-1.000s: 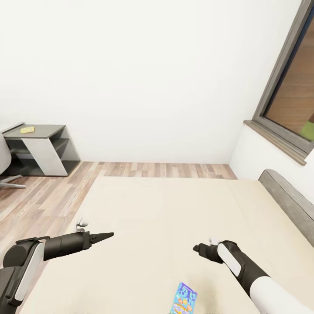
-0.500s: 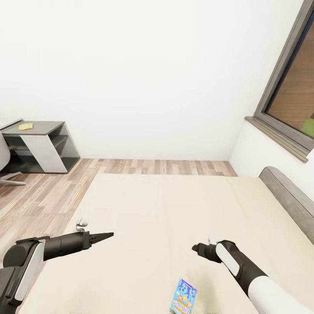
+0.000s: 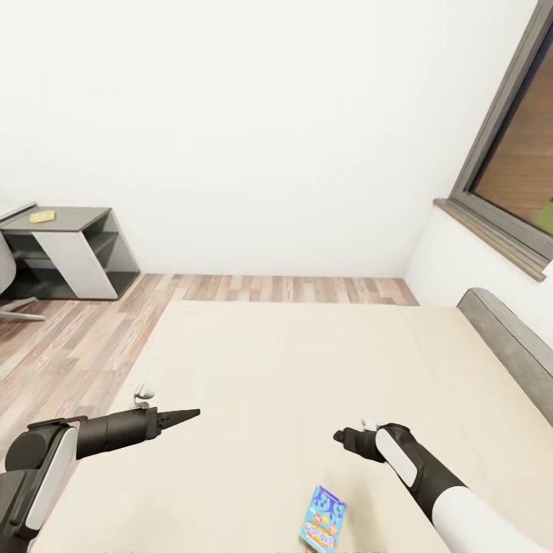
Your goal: Put all the toys in the child's room - the three board games (two on the bed and one on the table), the two jigsaw puzzles on the table, and the tennis ball on the table - inside the toy box on the table in the child's room.
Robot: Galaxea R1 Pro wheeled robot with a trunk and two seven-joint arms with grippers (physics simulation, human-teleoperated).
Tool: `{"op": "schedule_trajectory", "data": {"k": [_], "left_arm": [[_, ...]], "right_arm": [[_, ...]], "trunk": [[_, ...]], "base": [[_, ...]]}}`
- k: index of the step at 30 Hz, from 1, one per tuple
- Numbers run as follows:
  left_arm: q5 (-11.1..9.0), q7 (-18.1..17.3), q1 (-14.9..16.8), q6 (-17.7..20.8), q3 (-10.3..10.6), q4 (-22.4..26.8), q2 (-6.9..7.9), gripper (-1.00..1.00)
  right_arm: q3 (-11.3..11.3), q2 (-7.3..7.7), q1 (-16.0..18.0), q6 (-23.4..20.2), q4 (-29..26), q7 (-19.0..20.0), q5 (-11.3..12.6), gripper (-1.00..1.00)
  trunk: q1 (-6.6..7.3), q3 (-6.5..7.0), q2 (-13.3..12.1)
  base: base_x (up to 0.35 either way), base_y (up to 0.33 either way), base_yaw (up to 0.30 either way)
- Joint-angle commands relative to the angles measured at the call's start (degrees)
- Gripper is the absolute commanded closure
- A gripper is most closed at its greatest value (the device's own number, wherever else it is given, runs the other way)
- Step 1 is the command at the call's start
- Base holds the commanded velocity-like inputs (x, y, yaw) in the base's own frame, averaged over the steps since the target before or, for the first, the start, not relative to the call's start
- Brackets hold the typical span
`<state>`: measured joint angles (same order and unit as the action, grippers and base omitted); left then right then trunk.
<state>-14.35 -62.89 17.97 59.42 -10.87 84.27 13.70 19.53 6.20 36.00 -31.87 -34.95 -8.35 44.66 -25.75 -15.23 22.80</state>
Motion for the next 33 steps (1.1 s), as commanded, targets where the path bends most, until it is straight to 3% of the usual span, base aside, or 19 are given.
{"op": "schedule_trajectory", "data": {"k": [1,6,9,13,33], "left_arm": [[0.0,-0.3,0.0,0.3,0.0,0.0,0.02,-1.0],[-0.1,-4.5,0.0,0.3,-0.1,0.0,0.53,-1.0],[0.3,-10.6,0.0,0.1,-0.1,0.0,1.35,-1.0],[0.5,-13.8,0.0,-0.1,-0.2,0.0,2.08,-1.0],[0.4,-15.6,-0.1,-0.3,-0.5,-1.6,4.29,-1.0]], "right_arm": [[0.4,0.06,0.0,-0.1,-0.1,-0.5,0.6,-1.0],[0.2,0.01,0.1,-0.1,-0.1,-0.5,0.7,-1.0],[0.2,0.12,0.0,-0.3,-0.1,-0.4,0.9,-1.0],[0.1,0.09,0.0,-0.4,-0.1,-0.4,0.9,-1.0],[0.0,0.1,0.1,-1.4,0.4,-0.9,1.2,-1.0]], "trunk": [[-0.03,-0.21,0.1],[-0.03,-0.68,0.1],[-0.03,-0.96,0.1],[-0.03,-1.34,0.1],[-0.03,-3.22,0.1]], "base": [[0.0,0.0,0.0],[0.0,0.0,0.0],[0.0,0.0,0.0],[0.0,0.0,0.0],[0.0,0.0,0.0]]}}
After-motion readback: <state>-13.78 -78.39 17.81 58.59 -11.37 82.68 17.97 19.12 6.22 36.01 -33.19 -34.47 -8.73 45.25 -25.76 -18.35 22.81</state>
